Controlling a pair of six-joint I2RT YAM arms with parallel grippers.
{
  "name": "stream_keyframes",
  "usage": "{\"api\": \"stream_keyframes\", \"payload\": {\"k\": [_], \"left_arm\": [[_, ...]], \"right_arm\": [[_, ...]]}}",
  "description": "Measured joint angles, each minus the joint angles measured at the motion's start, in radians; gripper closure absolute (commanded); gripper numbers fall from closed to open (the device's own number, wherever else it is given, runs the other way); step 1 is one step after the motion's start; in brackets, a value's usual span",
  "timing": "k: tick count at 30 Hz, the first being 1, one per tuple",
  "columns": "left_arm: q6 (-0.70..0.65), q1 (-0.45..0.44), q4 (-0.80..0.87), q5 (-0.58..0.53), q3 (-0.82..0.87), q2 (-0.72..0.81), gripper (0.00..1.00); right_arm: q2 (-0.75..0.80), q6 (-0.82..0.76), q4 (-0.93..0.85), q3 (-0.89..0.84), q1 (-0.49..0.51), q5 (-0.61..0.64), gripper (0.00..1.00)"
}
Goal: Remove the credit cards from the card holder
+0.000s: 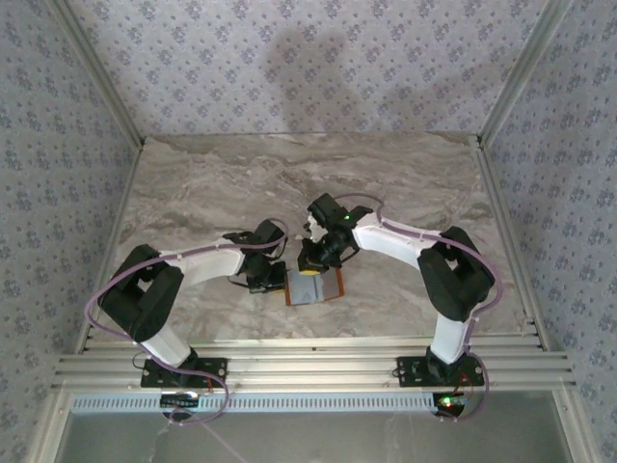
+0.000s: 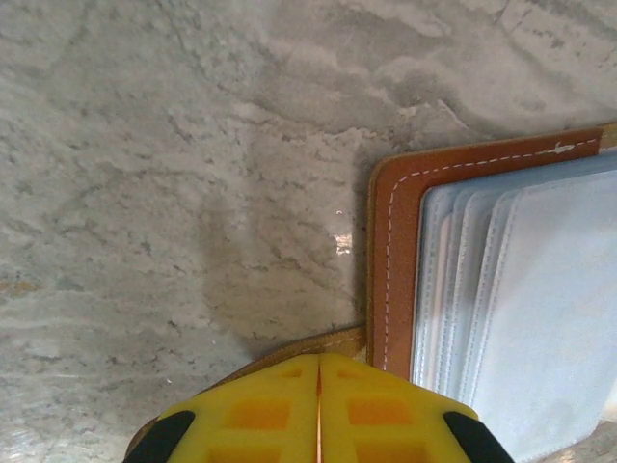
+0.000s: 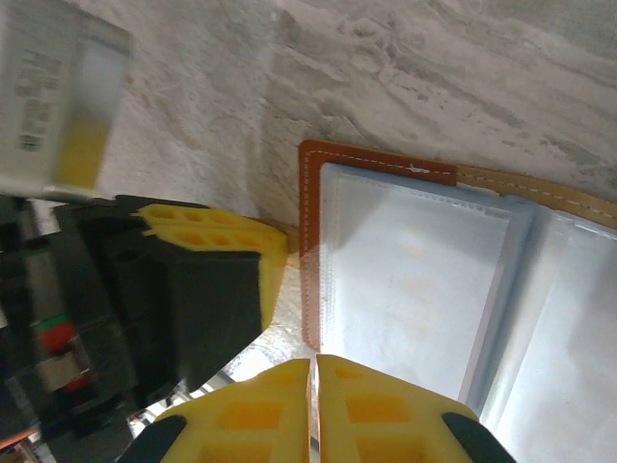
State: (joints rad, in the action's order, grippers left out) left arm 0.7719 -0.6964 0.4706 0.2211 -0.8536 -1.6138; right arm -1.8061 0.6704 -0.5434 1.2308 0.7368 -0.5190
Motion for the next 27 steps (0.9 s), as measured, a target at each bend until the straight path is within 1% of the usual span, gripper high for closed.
{"api": "stream_keyframes", "payload": {"k": [9, 16, 21, 27], "left_arm": [[0.0, 0.006, -0.005, 0.011, 0.005, 0.001, 0.91], [0.0, 0.009, -0.005, 0.018, 0.006, 0.001, 0.91], [0.0, 0.01, -0.005, 0.018, 0.006, 0.002, 0.91], [0.0, 0.01, -0.005, 0.018, 0.006, 0.002, 0.91]], "right_arm": [[-0.071, 0.023, 0.008, 0.011, 0.053, 0.011, 0.88], [-0.108, 0.037, 0.029, 0.023, 0.072, 0.01, 0.87], [-0.13, 0.04, 0.031, 0.023, 0.074, 0.018, 0.82], [-0.132, 0.037, 0.024, 0.023, 0.074, 0.038, 0.75]]}}
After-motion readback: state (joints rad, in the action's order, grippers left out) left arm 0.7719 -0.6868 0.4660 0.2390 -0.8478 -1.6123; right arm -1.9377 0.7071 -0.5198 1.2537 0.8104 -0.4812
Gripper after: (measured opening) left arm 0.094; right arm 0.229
